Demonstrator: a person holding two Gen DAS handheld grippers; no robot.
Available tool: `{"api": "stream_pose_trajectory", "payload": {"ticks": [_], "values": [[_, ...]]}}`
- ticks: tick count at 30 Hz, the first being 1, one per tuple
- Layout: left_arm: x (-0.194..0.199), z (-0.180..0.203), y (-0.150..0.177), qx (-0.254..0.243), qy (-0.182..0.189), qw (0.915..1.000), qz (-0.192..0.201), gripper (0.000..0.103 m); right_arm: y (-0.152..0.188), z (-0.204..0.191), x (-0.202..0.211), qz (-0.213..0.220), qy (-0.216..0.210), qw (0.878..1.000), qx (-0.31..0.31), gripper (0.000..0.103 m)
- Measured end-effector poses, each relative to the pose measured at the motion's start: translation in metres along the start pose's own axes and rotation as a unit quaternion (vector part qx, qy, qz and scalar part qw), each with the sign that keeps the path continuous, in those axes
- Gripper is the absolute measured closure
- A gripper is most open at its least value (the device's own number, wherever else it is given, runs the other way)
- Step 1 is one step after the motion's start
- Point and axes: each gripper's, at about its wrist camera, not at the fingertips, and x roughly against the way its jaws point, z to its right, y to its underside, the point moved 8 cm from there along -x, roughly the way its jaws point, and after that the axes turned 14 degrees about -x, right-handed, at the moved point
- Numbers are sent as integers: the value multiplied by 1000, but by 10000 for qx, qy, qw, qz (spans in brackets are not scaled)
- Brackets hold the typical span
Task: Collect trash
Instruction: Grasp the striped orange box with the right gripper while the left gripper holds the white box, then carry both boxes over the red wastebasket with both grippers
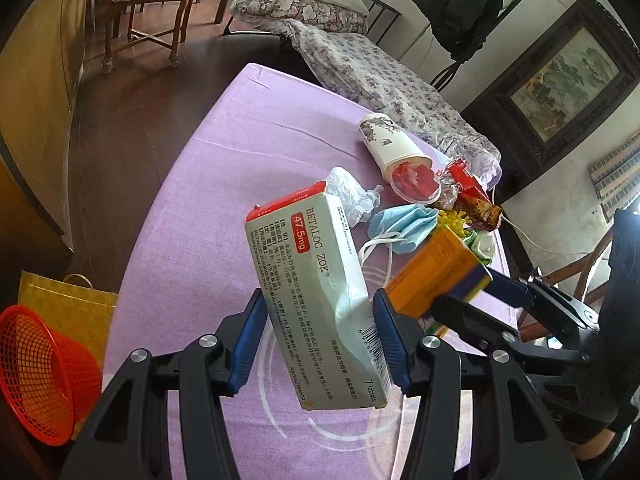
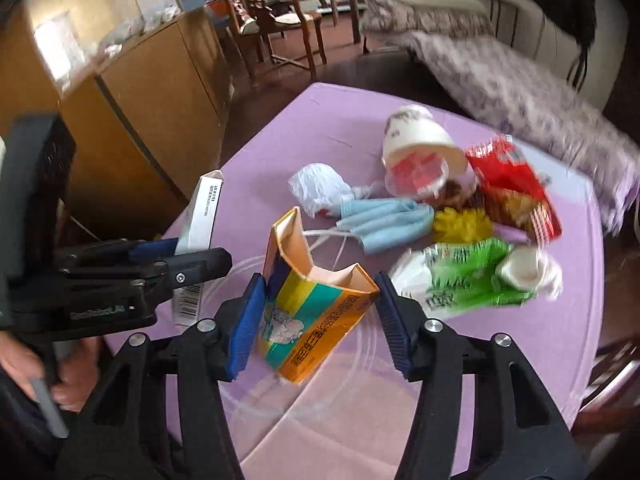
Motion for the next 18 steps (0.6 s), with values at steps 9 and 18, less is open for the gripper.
{"api": "stream_pose_trajectory", "payload": {"ticks": [9,18], "values": [[11,-38,-3,462,-406,9980,133,49,-7,9,8,605,78,9949,-808,20],[28,-68,-6,818,-1036,9906,358,49,21,-3,-9,226,470,9904,-1279,16]]}}
